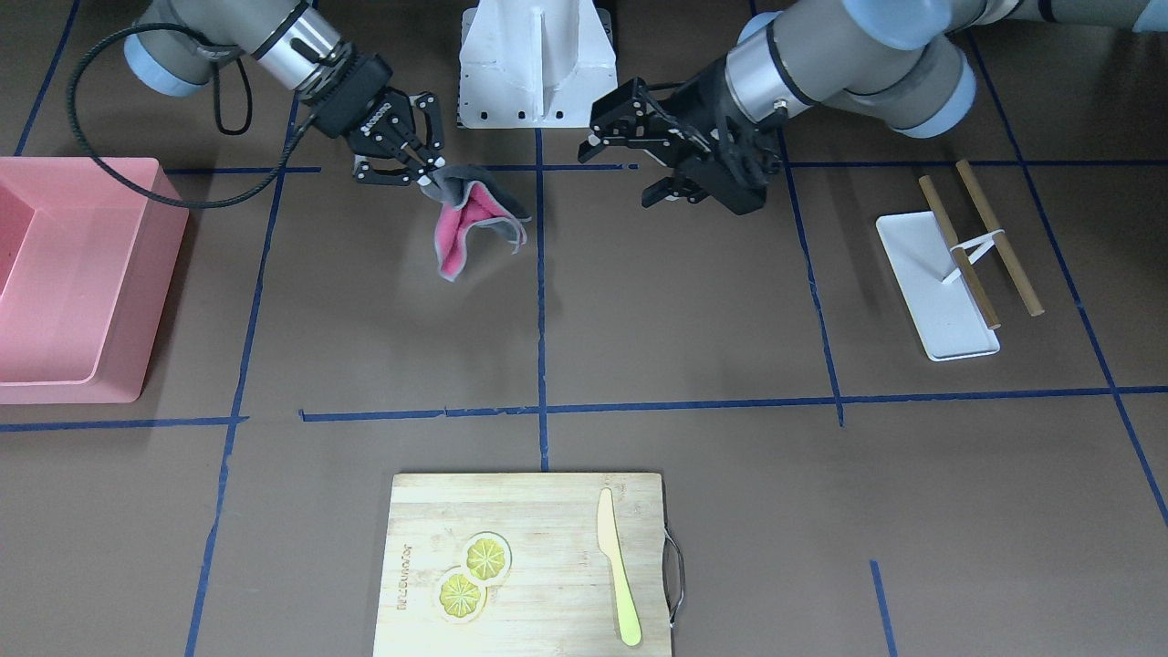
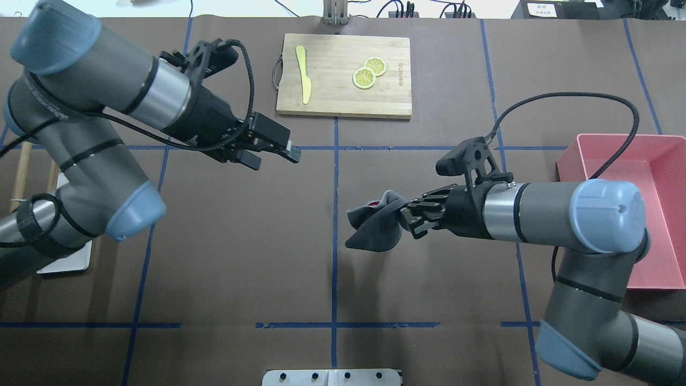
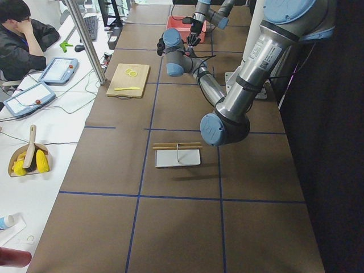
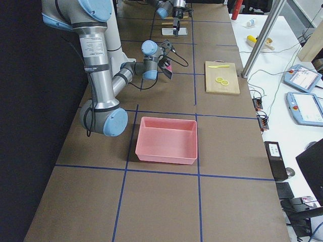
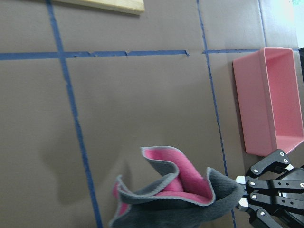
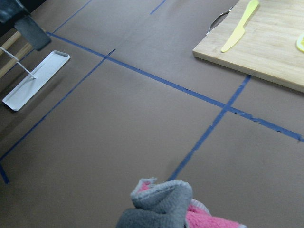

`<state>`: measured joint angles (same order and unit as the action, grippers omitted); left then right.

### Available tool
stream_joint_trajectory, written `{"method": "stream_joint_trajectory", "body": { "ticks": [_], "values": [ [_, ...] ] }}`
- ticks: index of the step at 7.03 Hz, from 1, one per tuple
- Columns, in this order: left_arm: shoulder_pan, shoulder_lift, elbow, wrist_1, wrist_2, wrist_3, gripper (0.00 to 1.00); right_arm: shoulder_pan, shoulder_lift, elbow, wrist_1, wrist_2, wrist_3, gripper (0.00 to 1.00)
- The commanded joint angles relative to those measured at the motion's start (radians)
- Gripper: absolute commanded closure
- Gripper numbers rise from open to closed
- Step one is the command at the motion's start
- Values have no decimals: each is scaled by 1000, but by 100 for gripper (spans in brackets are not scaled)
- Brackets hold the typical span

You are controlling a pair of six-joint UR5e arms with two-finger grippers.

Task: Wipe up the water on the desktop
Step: 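Open the left gripper and pull it back while right gripper holds cloth, then lower the cloth onto the table with the right gripper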

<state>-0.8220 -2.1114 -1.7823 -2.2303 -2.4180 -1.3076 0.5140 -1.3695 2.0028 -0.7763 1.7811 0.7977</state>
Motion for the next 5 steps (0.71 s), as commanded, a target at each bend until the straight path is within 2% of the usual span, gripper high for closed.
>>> {"method": "stream_joint_trajectory", "body": {
  "ticks": [1,3,4,5],
  "values": [
    [-154,97,-61,15,35,11,0,99,-20,72,-206,37,-2,100],
    [-251,110,-65,17,49,19,0,167,6,146,-556,75,-34,100],
    [-302,148,-75,26,77,93,0,222,89,154,-731,143,-90,100],
    [-330,181,-95,65,138,202,0,228,149,162,-890,152,-109,100]
  ]
}}
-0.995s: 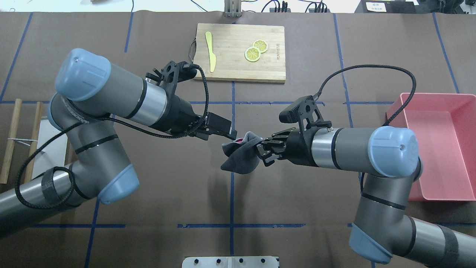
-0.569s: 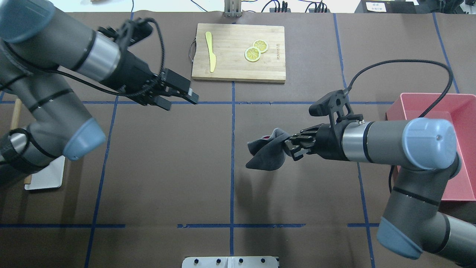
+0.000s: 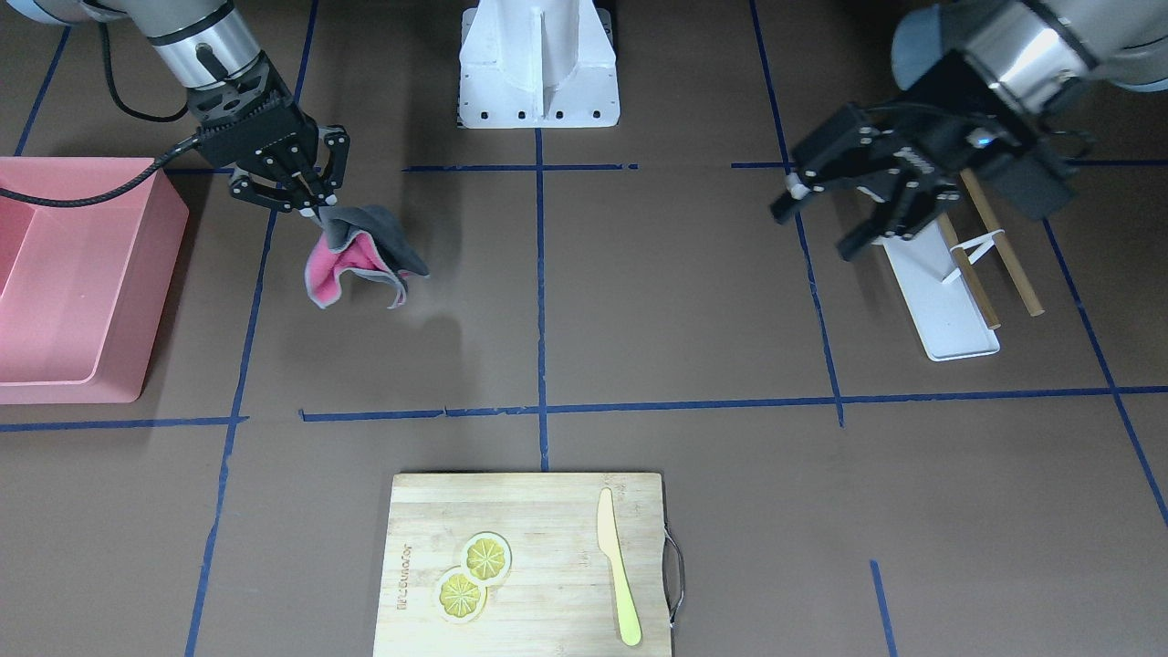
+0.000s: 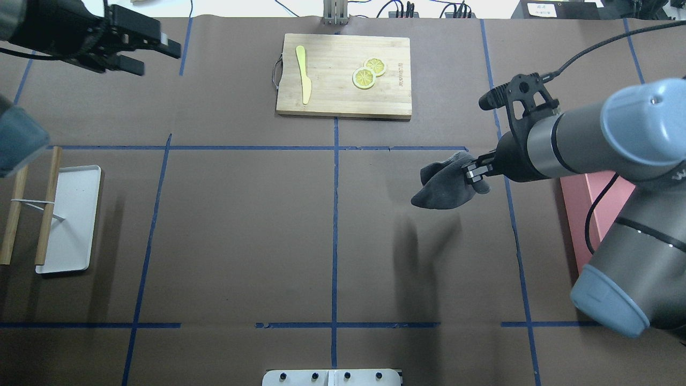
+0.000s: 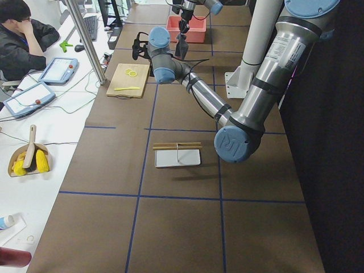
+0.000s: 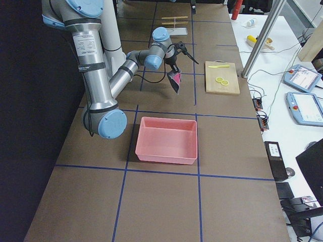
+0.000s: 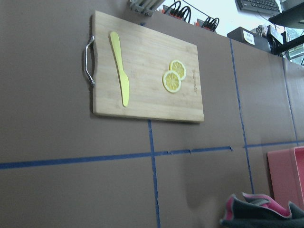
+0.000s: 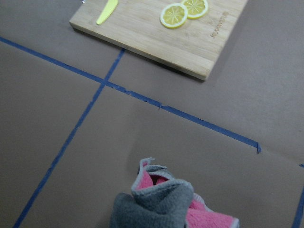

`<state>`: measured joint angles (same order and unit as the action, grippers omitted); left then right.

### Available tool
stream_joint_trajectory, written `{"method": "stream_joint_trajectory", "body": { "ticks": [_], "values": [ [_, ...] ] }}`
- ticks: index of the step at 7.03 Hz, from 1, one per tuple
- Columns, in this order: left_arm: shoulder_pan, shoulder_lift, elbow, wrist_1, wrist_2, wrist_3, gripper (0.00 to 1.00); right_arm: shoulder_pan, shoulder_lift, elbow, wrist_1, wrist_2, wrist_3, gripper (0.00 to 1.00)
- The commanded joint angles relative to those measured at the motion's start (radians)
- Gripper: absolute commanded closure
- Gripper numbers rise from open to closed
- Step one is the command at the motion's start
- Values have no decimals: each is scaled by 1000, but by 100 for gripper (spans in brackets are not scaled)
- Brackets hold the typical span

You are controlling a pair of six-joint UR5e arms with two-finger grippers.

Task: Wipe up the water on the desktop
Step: 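Lower the cloth onto the table with the right gripper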

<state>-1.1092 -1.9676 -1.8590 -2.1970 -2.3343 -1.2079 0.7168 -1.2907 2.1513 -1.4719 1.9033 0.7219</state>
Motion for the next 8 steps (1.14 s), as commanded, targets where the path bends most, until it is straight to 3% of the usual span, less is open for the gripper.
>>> {"method": "stream_joint_trajectory", "body": {
  "ticks": [1,3,4,6,8],
  "values": [
    [-61,68,-64,142,135,233,0,26,96,13,-285,30,-56,100],
    [-69,146,-200,433,266,489,0,1,100,-1,-390,46,-111,100],
    [-80,200,-216,454,271,587,0,-26,102,-5,-445,66,-148,100],
    [-130,260,-215,454,268,672,0,-71,119,-91,-444,109,-157,100],
    [-159,297,-213,454,263,724,0,-96,120,-192,-345,145,-176,100]
  ]
}}
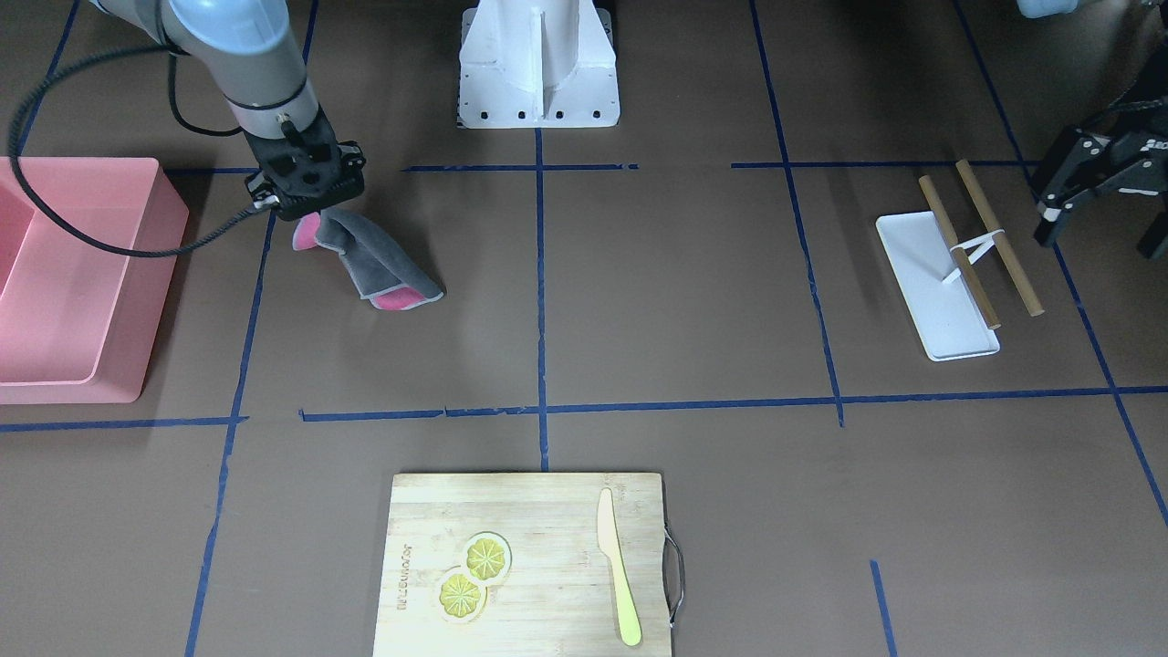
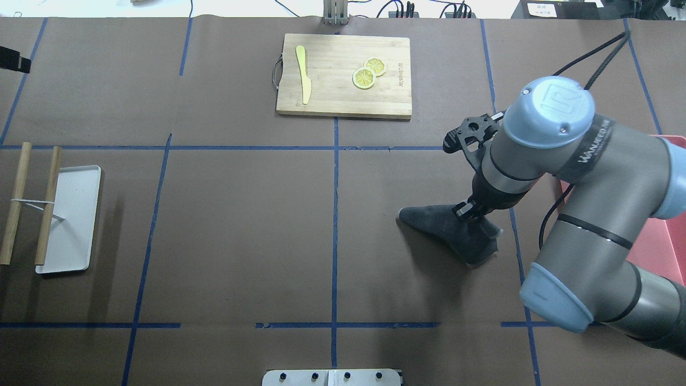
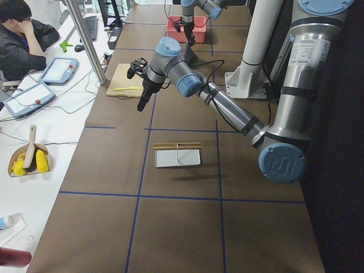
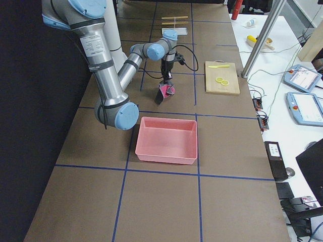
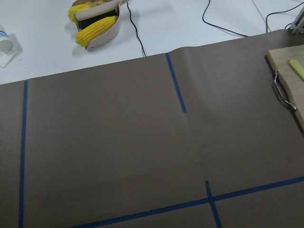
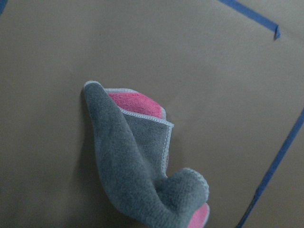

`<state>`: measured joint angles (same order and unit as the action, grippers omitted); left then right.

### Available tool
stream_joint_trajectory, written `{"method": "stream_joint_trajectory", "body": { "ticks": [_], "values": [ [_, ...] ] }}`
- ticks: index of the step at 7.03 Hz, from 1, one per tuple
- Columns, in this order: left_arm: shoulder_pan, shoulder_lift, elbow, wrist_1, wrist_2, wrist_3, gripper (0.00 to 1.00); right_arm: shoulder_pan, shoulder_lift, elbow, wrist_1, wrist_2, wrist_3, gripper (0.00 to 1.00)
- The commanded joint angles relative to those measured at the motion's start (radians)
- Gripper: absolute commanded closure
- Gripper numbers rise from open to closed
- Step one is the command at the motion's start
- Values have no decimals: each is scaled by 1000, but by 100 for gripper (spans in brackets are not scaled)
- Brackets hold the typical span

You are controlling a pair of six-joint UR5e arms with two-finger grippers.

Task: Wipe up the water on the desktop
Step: 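Lower the cloth onto the table with the right gripper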

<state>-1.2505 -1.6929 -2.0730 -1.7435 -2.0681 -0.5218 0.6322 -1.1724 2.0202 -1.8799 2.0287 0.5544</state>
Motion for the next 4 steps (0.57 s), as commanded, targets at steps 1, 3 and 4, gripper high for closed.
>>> {"method": "stream_joint_trajectory", "body": {
  "ticks": [1,3,4],
  "values": [
    [-32,50,1,1,-7,73,0,-5,0,-119,121,27,-8,100],
    [-46,59,-1,-1,-6,83,0,93,2,-200,156,89,-5,100],
    [-53,61,-1,1,-7,85,0,154,25,-274,157,117,-30,100]
  ]
}}
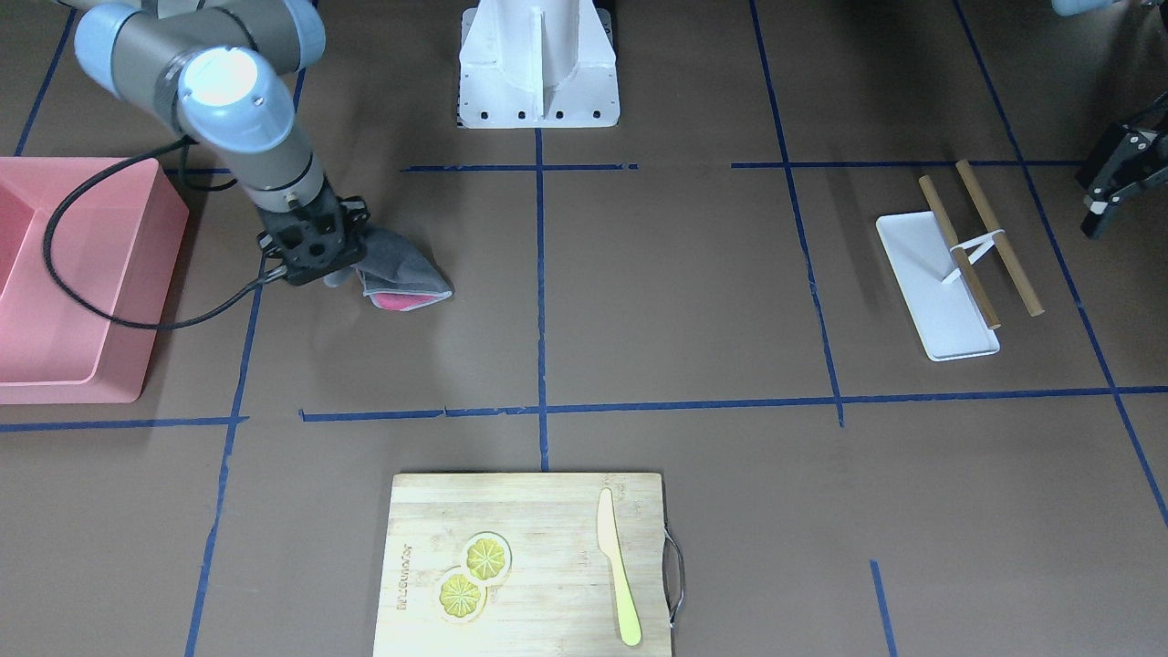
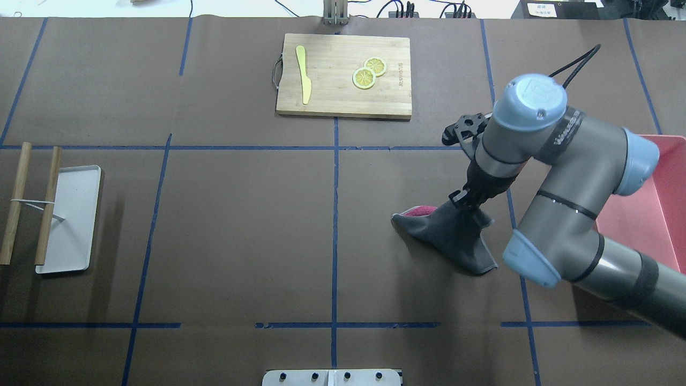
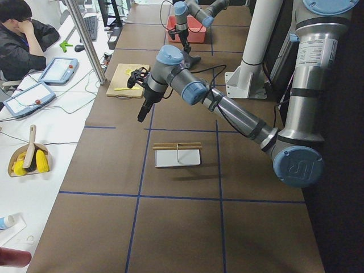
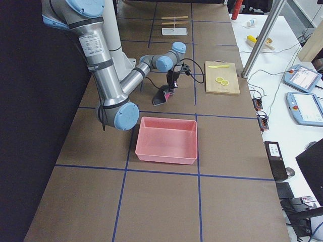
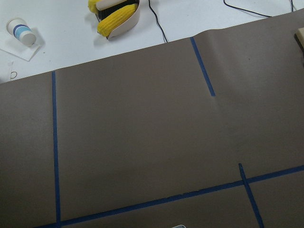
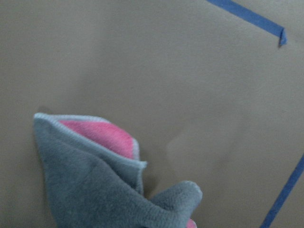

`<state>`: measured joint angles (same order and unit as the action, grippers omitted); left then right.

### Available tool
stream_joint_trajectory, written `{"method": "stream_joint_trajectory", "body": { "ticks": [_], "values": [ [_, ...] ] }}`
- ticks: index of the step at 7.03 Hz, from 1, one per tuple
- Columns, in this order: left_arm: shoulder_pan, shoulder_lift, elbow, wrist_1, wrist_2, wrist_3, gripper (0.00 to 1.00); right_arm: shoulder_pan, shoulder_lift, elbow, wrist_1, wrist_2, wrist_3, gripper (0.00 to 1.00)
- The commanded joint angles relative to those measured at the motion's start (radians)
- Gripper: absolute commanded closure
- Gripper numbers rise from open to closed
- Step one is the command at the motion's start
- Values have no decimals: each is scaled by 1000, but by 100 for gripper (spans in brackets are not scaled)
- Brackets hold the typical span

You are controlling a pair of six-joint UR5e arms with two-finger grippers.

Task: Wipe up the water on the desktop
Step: 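Wipe the cloth across the table away from the robot with right gripper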

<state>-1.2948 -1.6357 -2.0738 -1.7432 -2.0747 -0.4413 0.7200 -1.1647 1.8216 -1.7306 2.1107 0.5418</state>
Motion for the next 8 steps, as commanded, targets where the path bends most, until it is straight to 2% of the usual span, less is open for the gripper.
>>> {"method": "stream_joint_trajectory", "body": {
  "ticks": [1,3,4,6,8],
  "values": [
    [-15,26,-3,-5,-2,6,0,132,39,-159,8,69,-101,100],
    [-26,30,-8,-5,-2,6,0,264,81,-301,9,130,-236,100],
    [-27,34,-9,-5,-2,6,0,298,107,-338,9,132,-241,100],
    [-27,46,-8,-9,-2,6,0,279,129,-346,40,161,-218,100],
    [-27,46,1,-10,1,7,0,146,119,-344,159,177,1,100]
  ]
}}
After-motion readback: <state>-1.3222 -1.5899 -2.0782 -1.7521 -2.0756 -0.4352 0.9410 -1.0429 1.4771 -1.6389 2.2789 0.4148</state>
